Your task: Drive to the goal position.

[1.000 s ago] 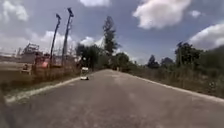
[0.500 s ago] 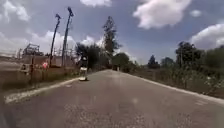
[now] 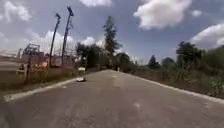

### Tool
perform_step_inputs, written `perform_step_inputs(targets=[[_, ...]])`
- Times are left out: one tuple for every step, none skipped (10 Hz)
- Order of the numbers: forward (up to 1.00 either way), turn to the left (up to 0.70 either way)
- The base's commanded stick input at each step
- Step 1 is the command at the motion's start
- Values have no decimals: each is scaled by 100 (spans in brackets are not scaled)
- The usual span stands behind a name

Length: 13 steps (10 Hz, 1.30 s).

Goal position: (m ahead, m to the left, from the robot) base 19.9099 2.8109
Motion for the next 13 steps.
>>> perform_step_inputs(targets=[[50,-5],[50,-24],[50,-47],[50,0],[50,0],[50,0],[50,0],[50,0],[50,0],[50,0],[50,0],[50,0],[50,0]])
